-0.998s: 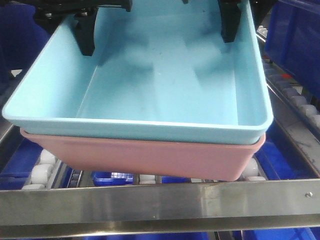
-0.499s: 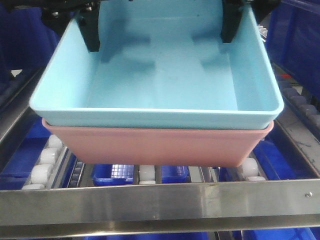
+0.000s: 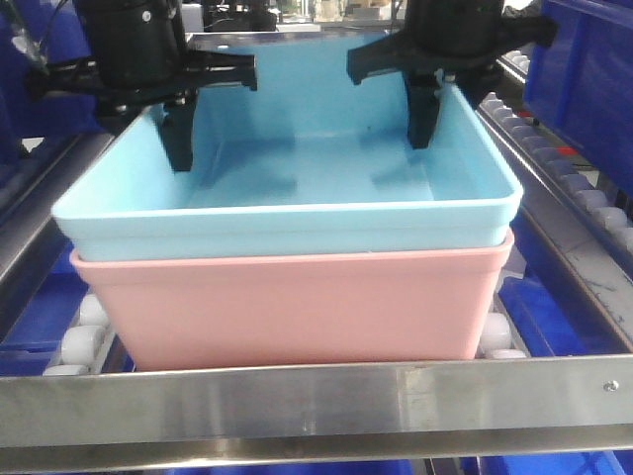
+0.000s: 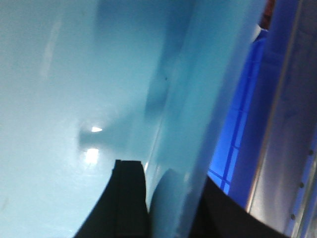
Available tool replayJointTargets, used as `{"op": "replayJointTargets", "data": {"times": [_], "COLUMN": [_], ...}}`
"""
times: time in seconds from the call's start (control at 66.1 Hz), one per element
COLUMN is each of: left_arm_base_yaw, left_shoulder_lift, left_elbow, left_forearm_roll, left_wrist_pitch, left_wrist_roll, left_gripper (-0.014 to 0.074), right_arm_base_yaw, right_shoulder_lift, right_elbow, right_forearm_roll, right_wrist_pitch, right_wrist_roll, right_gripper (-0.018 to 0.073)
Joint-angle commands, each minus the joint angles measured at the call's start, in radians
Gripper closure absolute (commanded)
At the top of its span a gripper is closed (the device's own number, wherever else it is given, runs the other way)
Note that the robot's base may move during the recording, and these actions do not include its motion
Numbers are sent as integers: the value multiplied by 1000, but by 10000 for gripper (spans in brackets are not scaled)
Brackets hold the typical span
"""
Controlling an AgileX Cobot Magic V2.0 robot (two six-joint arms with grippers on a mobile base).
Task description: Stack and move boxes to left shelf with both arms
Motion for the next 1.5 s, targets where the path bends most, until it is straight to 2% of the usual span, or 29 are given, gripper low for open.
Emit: {"op": "replayJointTargets", "data": {"times": [0.0,0.091,0.151,0.318,0.378,0.438,0.544,0.816,1.194,1.3,1.376,1.482], "left_arm_base_yaw": [-6,-4,-4,-4,-4,-4,-4,-4,-4,-19,-46,-108], "left_shoulder_lift": [-54,-54,-54,-54,-54,-54,-54,-59,-156,-180,-199,-217], "left_elbow": [-48,-48,-48,-48,-48,-55,-87,-203,-214,-214,-214,-214], "left_forearm_roll": [-61,-66,-76,-90,-92,-92,-92,-92,-65,-37,7,78], "left_wrist_pitch": [-134,-127,-127,-127,-120,-105,-59,69,167,209,236,258], "left_wrist_roll": [-10,3,22,44,44,44,48,102,158,178,183,183], "left_gripper": [594,586,541,291,189,103,17,22,38,115,214,409], "right_arm_base_yaw": [30,30,30,29,29,29,29,29,29,29,29,29], "right_shoulder_lift": [-62,-62,-62,-64,-64,-65,-73,-126,-230,-256,-275,-300], "right_elbow": [-36,-36,-36,-37,-37,-37,-37,-37,-37,-37,-34,-34], "right_forearm_roll": [95,95,95,94,94,94,93,49,22,22,22,19], "right_wrist_pitch": [-66,-59,-54,-42,-36,-32,-28,-1,35,53,59,68], "right_wrist_roll": [-35,-35,-35,-35,-35,-35,-35,-35,-35,-35,-35,-35], "right_gripper": [498,439,333,44,-6,-14,-12,-12,8,136,286,501]}}
